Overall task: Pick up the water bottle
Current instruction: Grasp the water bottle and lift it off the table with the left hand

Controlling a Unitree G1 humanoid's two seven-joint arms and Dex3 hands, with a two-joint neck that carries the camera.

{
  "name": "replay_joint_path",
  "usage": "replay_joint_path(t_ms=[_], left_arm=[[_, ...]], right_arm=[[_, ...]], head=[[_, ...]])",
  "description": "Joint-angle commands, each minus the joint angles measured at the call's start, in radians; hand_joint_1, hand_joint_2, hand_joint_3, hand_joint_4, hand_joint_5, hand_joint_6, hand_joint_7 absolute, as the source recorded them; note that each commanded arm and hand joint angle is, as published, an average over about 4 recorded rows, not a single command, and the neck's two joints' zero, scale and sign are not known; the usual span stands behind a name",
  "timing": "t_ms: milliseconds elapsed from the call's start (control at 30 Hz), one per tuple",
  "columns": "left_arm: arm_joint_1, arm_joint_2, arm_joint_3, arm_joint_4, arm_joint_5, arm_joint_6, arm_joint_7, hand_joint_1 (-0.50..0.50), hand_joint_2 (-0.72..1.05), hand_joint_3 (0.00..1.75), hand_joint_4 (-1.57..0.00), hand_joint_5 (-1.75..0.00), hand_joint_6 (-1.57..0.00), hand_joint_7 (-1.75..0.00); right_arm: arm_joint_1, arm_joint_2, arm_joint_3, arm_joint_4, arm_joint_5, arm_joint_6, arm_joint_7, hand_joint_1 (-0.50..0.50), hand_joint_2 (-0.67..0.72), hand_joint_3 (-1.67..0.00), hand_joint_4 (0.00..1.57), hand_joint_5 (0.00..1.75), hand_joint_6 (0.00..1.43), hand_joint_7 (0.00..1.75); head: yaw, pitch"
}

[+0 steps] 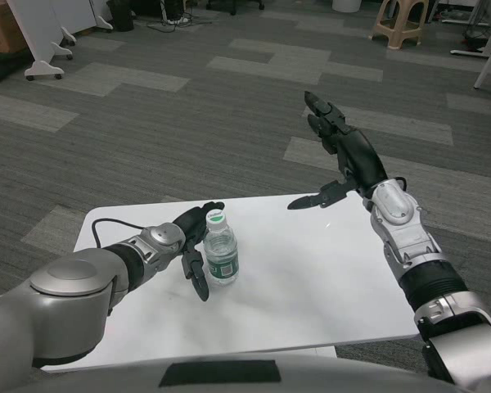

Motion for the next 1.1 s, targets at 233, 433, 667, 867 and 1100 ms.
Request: replay_joint_path(t_ms=[233,433,667,867,1100], left_arm=[[-0.02,-0.003,-0.006,0.005,-0.002,0.005,0.014,0.02,-0.59,0.98,0.0,-0.31,0.0,0.0],[-0.02,-0.003,-0.012,0.005,0.001,0.005,0.017,-0.15,-0.5,1.13,0.0,-0.31,0.0,0.0],[-0.02,-0.004,-0.017,0.005,0.006,0.002,0.023,-0.23,-0.37,1.13,0.0,-0.31,0.0,0.0],[-0.02,-0.004,-0.017,0.005,0.006,0.002,0.024,-0.23,-0.37,1.13,0.0,-0.36,0.0,0.0],[-0.02,-0.004,-0.018,0.005,0.015,0.002,0.034,-0.32,-0.35,1.13,-0.06,-0.95,-0.31,-0.02]], right_arm=[[0.009,-0.006,-0.001,-0.013,0.012,-0.012,-0.003,-0.29,-0.1,-0.24,0.0,0.0,0.0,0.0],[0.011,-0.006,-0.001,-0.015,0.012,-0.011,-0.003,-0.29,-0.1,-0.24,0.0,0.0,0.0,0.0],[0.011,-0.006,-0.001,-0.015,0.012,-0.011,-0.003,-0.3,-0.11,-0.24,0.0,0.0,0.0,0.0],[0.011,-0.006,-0.001,-0.015,0.012,-0.012,-0.003,-0.29,-0.1,-0.24,0.0,0.0,0.0,0.0],[0.012,-0.006,-0.001,-0.015,0.012,-0.012,-0.002,-0.29,-0.1,-0.24,0.0,0.0,0.0,0.0]], head=[[0.001,-0.001],[0.003,-0.001],[0.007,0.0],[0.011,0.0],[0.013,0.001]])
